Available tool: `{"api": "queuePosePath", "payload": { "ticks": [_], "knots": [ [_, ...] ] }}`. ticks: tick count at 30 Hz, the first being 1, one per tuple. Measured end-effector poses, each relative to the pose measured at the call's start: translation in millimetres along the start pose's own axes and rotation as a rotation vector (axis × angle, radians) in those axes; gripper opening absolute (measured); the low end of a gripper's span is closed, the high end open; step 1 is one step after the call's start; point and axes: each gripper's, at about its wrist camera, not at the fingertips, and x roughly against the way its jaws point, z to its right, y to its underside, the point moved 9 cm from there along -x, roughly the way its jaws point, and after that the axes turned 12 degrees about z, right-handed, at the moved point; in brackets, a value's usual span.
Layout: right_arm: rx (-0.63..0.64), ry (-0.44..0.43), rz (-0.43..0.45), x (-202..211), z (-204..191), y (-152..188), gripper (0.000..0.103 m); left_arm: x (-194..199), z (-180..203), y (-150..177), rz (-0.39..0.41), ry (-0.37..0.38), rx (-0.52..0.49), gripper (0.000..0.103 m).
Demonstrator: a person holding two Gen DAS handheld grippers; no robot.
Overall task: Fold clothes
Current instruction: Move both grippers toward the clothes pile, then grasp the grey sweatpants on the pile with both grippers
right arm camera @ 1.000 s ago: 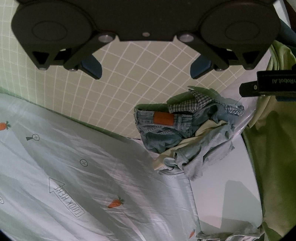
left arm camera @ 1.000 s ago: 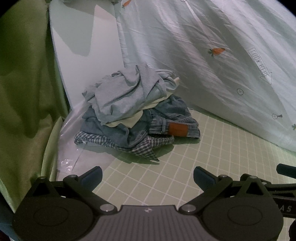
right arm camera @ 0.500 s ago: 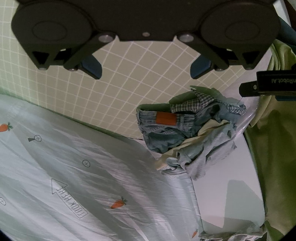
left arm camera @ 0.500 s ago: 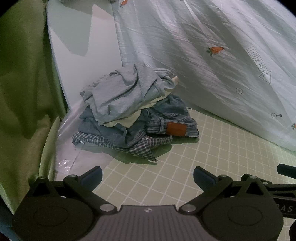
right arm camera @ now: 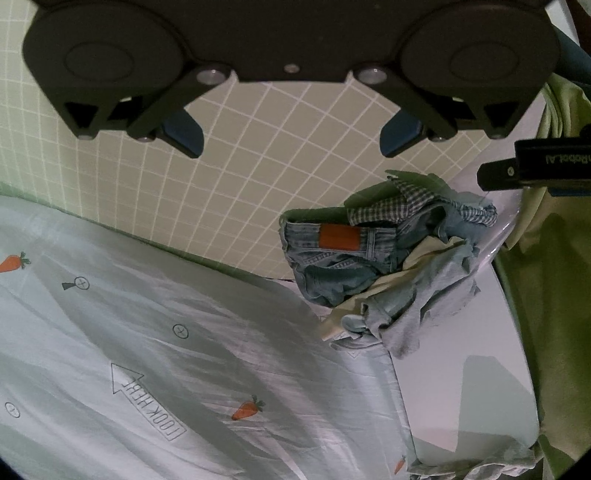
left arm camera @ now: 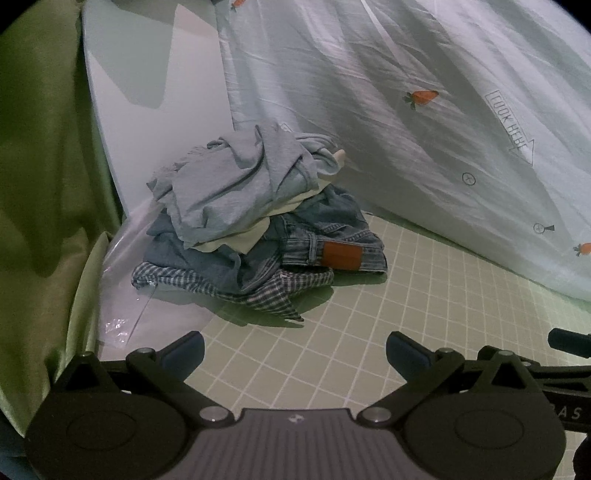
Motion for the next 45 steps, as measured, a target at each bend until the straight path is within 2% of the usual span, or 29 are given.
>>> {"api": "queuePosePath", "payload": {
  "ticks": [7,17,21,27,29,34,39,42,44,45],
  "knots": [
    [0.007,-0.015,-0.015,-5,-3,2,0.103,-4,-1,1,-0.009,-0.003,0.009,0.103],
    [0.040,-0.059,-0.046,-23,-15,3,0.103,-17,-11,2,-0.038,-0.048,0.018,0.103],
    [0.055,-0.077,-0.041,-37,-22,-5,0.103,-28,-21,-4,-0.051,-0.069,0.050,0.103],
    [0.051,-0.110,0.001,-78,-45,-44,0.102,-56,-46,-25,-0.026,-0.128,0.059,0.101],
    [0.049,-0.121,0.015,-92,-52,-58,0.102,-68,-58,-34,-0.020,-0.145,0.071,0.094],
    [0.045,-0.149,0.051,-126,-72,-91,0.096,-111,-88,-61,-0.016,-0.175,0.109,0.087],
    [0.053,-0.194,0.094,-175,-105,-126,0.089,-165,-109,-83,-0.030,-0.163,0.127,0.078],
    [0.064,-0.223,0.088,-206,-127,-138,0.084,-197,-116,-86,-0.059,-0.136,0.151,0.063],
    [0.070,-0.244,0.074,-226,-140,-142,0.077,-215,-120,-84,-0.089,-0.123,0.192,0.038],
    [0.074,-0.256,0.064,-235,-146,-141,0.067,-223,-123,-82,-0.106,-0.119,0.216,0.031]
  ]
}}
